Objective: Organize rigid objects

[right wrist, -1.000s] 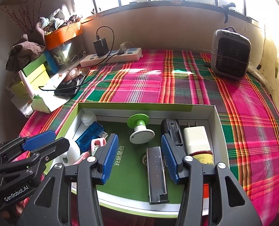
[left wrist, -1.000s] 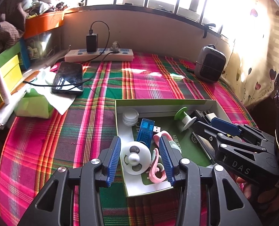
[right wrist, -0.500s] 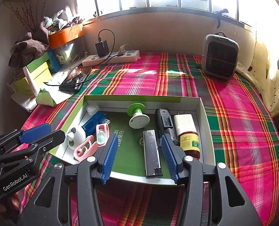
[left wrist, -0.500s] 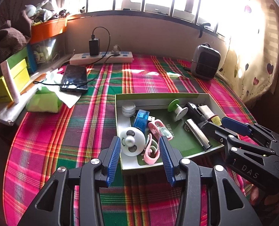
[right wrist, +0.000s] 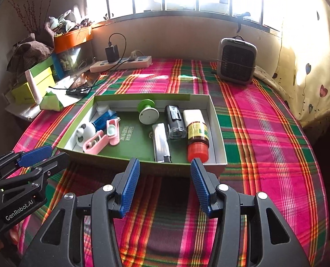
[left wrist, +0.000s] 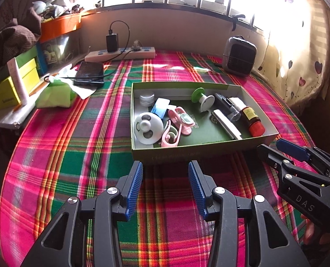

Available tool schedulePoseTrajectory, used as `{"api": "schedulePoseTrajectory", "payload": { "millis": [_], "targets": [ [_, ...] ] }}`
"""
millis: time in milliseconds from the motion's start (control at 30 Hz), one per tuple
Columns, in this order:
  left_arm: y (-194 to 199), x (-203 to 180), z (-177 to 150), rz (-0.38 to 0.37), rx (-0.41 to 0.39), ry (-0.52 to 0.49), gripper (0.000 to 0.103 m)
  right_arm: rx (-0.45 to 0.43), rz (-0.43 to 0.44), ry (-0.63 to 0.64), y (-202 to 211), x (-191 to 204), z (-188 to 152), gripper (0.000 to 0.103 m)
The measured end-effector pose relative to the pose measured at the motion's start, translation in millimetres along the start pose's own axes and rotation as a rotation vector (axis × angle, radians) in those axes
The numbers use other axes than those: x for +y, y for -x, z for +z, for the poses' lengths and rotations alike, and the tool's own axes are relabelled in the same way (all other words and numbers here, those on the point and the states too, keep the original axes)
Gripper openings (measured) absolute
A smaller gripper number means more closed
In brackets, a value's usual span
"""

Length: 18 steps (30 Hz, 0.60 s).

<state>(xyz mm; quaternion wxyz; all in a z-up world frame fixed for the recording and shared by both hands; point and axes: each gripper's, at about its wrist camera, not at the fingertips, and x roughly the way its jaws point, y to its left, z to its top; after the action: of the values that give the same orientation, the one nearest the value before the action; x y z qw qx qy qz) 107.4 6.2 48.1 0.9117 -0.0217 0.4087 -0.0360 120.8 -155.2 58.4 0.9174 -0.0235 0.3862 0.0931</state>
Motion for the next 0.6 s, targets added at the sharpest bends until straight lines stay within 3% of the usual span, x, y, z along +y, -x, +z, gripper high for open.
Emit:
{"api": "schedulePoseTrajectory", "payload": {
  "millis": [267, 600],
  "targets": [
    [-10.0, -9.6, -22.3, 0.008, 0.057, -0.015, 0.042, 0.069, -0.013, -0.034, -9.3, -9.6, -27.6, 0.049],
    [-14.7, -17.5, -31.2, 0.022, 0.065, -0.02, 0.043, 0.116, -0.032, -0.034, -13.5, -15.6, -42.7, 0.049]
  ]
}}
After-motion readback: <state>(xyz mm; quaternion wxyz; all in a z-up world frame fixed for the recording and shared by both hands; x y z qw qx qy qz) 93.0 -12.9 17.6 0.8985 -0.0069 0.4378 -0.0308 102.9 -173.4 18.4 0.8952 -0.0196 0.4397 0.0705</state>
